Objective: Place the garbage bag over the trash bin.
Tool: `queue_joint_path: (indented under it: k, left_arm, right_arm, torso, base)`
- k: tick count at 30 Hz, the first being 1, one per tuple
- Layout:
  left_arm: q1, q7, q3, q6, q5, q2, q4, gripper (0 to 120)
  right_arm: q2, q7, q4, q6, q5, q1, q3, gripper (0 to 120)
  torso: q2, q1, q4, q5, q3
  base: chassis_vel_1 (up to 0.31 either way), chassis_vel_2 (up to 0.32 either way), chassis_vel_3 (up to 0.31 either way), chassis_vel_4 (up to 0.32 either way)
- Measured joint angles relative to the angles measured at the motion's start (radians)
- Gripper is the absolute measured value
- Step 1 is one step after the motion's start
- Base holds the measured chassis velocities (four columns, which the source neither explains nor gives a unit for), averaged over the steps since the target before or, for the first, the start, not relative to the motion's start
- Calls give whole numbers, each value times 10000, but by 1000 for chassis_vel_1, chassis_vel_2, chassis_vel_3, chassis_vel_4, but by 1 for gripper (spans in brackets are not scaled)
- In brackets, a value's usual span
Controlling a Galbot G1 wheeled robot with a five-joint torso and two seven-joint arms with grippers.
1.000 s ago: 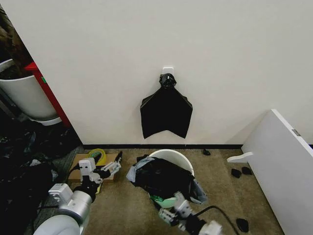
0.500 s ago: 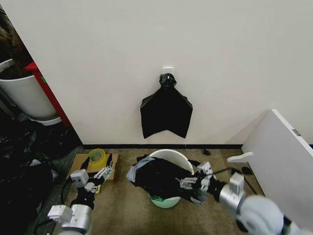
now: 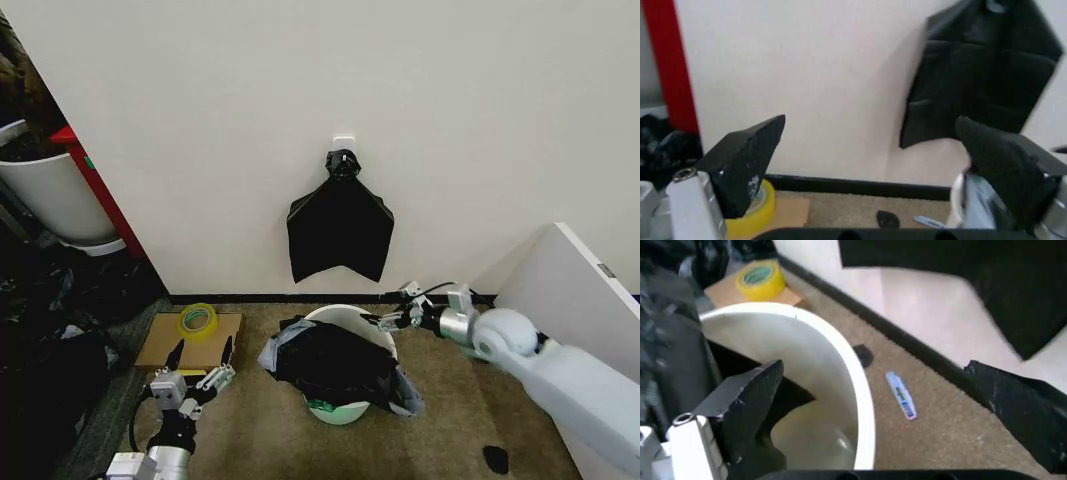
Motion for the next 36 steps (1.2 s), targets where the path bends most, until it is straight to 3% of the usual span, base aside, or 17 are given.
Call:
queue_joint_path:
  k: [5,8,11,14,16,18,20,28,32,36]
  left_arm:
    - [238,203,70,-296,283,-165,31,100]
    - [365,208,100,-355,310,-253,-15,100]
    - [520,168,165,-450,356,-279,6,100]
    - [587,153,211,-480,365,-279,19,100]
    - [725,126,354,-564,459,-300,54,100]
    - [733,110,398,-585,505,-329,73,100]
    - [720,5,491,-597,549,-361,101,100]
    - [656,-100,652,-581,564,-267,135,100]
    - [589,-153,714,-548,507,-240,149,100]
    - [501,-183,729,-512,374,-203,149,100]
  right_arm:
    - [467,-625,-830,0,-754,480,-619,98]
    - [653,-827,-1346,156,-1265,651,-863,90]
    - [820,-884,-1699,211,-1409,757,-979,76]
    - [868,-891,-1769,216,-1412,784,-994,73]
    - [976,-911,-1878,212,-1383,856,-1063,54]
    - [999,-917,-1892,209,-1381,881,-1096,52]
    - [1062,-934,-1964,205,-1387,946,-1204,39]
    - [1155,-684,-1905,170,-1343,882,-1166,14]
    - [1148,-554,-1763,111,-1308,793,-1133,3]
    - [1068,-350,-1625,-27,-1184,661,-1044,3]
  torso:
    - [0,-1,-1,2,-1]
    - [0,-2,-1,3,-2]
    - [0,-2,-3,4,-1]
    - [0,-2,-3,3,-1]
    - [0,-2,-1,4,-1]
    - [0,-2,-1,3,-2]
    - [0,-2,-2,1,-3]
    - [0,-2,-1,5,-3]
    - [1,-2,-1,4,-3]
    - [0,-2,0,5,-3]
  base:
    - [0,0,0,0]
    - [0,0,0,0]
    - [0,0,0,0]
    - [0,0,0,0]
    - [0,0,0,0]
    - [0,0,0,0]
    - [0,0,0,0]
    - [0,0,0,0]
    - [0,0,0,0]
    - [0,0,0,0]
